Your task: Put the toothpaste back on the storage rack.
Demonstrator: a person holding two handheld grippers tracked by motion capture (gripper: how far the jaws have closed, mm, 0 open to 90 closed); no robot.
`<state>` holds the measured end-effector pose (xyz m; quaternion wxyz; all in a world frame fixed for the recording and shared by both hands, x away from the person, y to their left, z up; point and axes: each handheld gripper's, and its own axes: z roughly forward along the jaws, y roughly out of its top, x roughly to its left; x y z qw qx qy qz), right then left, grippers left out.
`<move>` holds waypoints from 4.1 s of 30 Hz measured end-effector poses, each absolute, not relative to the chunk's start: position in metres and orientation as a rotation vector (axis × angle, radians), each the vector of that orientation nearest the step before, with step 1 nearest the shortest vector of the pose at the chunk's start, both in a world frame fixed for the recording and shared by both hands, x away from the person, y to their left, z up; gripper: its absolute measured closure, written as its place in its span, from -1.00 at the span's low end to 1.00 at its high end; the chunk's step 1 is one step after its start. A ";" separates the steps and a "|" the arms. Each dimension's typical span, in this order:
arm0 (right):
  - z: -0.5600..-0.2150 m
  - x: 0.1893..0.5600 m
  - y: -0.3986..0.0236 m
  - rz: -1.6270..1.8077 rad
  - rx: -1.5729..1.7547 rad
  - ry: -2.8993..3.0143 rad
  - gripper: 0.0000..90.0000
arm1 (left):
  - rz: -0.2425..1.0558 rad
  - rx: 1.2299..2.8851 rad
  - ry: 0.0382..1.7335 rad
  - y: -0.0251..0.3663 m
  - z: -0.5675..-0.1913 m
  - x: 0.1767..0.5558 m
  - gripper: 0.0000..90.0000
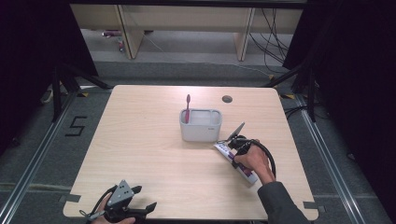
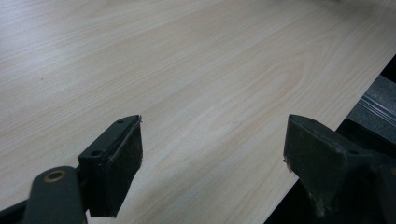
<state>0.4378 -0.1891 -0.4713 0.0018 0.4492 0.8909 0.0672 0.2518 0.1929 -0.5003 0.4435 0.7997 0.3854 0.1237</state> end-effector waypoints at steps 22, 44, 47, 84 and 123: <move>-0.456 0.424 -0.195 0.352 1.299 2.806 0.69 | 0.309 1.978 0.961 0.194 -0.500 0.253 -0.57; -0.435 0.409 -0.198 0.490 1.254 2.812 0.69 | 0.308 1.983 0.962 0.193 -0.501 0.253 -0.57; -0.432 0.408 -0.197 0.520 1.229 2.800 0.69 | 0.309 1.984 0.966 0.192 -0.501 0.253 -0.57; -0.380 0.413 -0.184 1.010 1.117 2.608 0.70 | 0.310 2.029 0.938 0.195 -0.502 0.254 -0.57; -0.361 0.447 -0.161 1.282 1.110 2.430 0.70 | 0.294 1.998 0.954 0.192 -0.503 0.254 -0.57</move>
